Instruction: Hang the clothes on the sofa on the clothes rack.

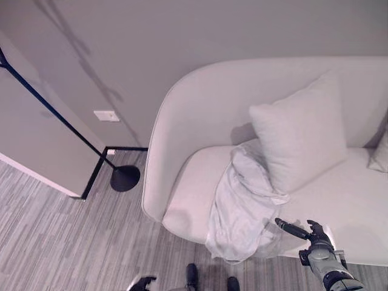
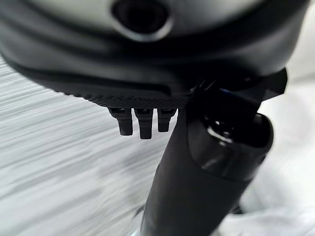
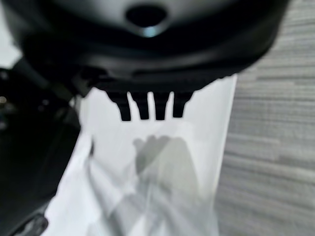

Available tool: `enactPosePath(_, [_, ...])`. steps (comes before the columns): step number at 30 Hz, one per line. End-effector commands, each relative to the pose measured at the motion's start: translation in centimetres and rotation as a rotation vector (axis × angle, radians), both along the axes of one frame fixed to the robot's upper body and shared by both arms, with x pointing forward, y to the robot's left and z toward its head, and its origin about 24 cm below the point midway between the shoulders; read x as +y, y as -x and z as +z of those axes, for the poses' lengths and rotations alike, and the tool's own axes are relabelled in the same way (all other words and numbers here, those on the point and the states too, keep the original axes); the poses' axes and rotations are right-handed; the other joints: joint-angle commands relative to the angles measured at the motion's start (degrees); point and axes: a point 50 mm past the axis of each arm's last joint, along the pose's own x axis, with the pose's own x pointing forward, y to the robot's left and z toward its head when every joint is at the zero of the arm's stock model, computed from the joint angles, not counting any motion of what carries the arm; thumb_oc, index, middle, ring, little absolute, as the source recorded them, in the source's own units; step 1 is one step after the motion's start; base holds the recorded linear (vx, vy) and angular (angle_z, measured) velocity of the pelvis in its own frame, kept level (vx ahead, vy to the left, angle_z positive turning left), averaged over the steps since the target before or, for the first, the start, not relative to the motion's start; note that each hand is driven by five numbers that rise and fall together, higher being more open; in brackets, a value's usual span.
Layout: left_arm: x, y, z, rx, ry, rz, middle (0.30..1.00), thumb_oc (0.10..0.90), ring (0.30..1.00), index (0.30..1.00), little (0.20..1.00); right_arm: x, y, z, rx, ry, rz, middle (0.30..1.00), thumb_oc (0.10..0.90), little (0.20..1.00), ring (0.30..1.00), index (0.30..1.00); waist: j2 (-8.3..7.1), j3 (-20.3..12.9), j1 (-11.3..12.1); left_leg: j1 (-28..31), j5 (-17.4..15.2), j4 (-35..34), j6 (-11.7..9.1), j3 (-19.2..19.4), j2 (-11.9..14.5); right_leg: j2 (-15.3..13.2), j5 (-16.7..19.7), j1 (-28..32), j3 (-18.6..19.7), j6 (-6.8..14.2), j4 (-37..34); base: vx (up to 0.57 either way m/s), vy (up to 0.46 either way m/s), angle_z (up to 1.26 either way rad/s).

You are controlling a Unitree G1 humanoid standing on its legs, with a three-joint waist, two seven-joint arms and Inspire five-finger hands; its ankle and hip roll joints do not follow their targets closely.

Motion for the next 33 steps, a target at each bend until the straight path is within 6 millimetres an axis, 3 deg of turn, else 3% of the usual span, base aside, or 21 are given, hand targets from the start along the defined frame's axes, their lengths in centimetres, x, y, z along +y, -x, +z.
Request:
enactPosePath(1, [-0.9,-1.4,0.5,-0.072,0.026,0.005,0.900,0.800,0.900,0.900,0.900,-0.6,-3.1,2.9,-0.135,0.033,0.010,0.900,0.800,0.900,0.900,0.900,-2.36,-0.5,1.3,-4.3,-5.8,1.8,-0.2,0.6,0.8,-6.0,-4.6,2.7,0.5,5.3,0.3,-0.04,0.021,0.01])
enactPosePath(3, [-1.1,-1.8,0.7,-0.093,0.030,-0.009,0.900,0.800,0.900,0.900,0.900,-0.4,-3.4,3.1,-0.136,0.038,0.019,0.900,0.800,0.900,0.900,0.900,-2.20,-0.1,1.6,-5.2,-5.8,2.2,-0.1,0.6,0.6,-6.1,-4.4,1.8,0.6,5.3,0.3,-0.03,0.018,0.04])
enactPosePath(6, [-2.1,-3.4,1.7,-0.171,0.026,-0.124,0.900,0.800,0.900,0.900,0.900,0.4,-6.3,5.1,-0.170,0.089,0.055,0.900,0.800,0.900,0.900,0.900,-1.32,3.0,3.5,-10.0,-5.9,4.3,0.1,0.4,0.0,-6.3,-2.9,-2.2,0.8,5.7,0.3,-0.07,0.033,0.00])
enactPosePath(9, [-2.0,-3.7,1.9,-0.184,0.012,-0.152,0.900,0.800,0.900,0.900,0.900,0.3,-7.1,5.9,-0.162,0.117,0.051,0.900,0.800,0.900,0.900,0.900,-1.06,4.0,4.3,-12.0,-5.9,5.3,0.1,0.1,-0.1,-6.2,-2.5,-3.7,0.8,5.8,0.3,-0.04,0.018,-0.02])
enactPosePath(11, [-1.9,-4.3,2.2,-0.214,-0.020,-0.168,0.900,0.800,0.900,0.900,0.900,-0.3,-8.2,7.6,-0.118,0.186,0.009,0.900,0.800,0.900,0.900,0.900,-0.13,6.3,6.4,-15.3,-5.7,6.7,0.1,-0.2,-0.4,-6.3,-1.7,-6.3,0.9,5.8,0.3,-0.02,0.033,-0.02])
enactPosePath(15, [-2.0,-4.7,2.3,-0.227,-0.035,-0.169,0.900,0.800,0.900,0.900,0.900,0.0,-8.8,8.1,-0.094,0.191,0.011,0.900,0.800,0.900,0.900,0.900,0.28,7.6,7.4,-17.0,-5.5,7.2,0.0,-0.2,-0.5,-6.3,-1.3,-7.7,0.7,6.0,0.3,0.00,0.012,-0.01])
enactPosePath(17, [-2.0,-5.3,2.6,-0.244,-0.044,-0.154,0.900,0.800,0.900,0.900,0.900,1.4,-9.3,7.7,-0.060,0.168,0.063,0.571,0.580,0.571,0.571,0.571,0.36,8.9,7.9,-18.6,-5.4,7.6,-0.1,-0.3,-0.5,-6.4,-1.0,-9.0,0.7,6.1,0.3,0.02,0.002,-0.01])
enactPosePath(19, [-1.9,-5.9,2.9,-0.258,-0.046,-0.143,0.900,0.800,0.900,0.900,0.900,2.7,-9.7,7.3,-0.039,0.144,0.120,0.300,0.400,0.300,0.300,0.300,0.20,9.5,8.2,-19.4,-5.6,8.0,0.0,-0.3,-0.6,-6.5,-0.8,-9.6,0.6,6.2,0.3,0.05,-0.002,0.00])
enactPosePath(27, [-2.7,-8.1,4.7,-0.365,-0.031,-0.226,0.900,0.800,0.900,0.900,0.900,8.8,-9.8,4.5,-0.017,0.012,0.352,0.300,0.400,0.300,0.300,0.300,-0.59,10.0,8.8,-22.2,-6.3,9.1,0.3,-0.7,-1.0,-6.5,-0.6,-11.6,0.5,6.4,0.3,0.03,-0.018,0.07])
enactPosePath(33, [-2.9,-8.4,4.6,-0.355,-0.061,-0.229,0.900,0.800,0.900,0.900,0.900,10.3,-9.0,3.1,-0.094,-0.217,0.253,0.300,0.400,0.300,0.300,0.300,-1.42,10.4,7.7,-22.0,-6.5,9.2,0.3,-0.5,-0.7,-6.2,-0.5,-11.9,0.9,6.4,0.3,0.00,0.000,0.00])
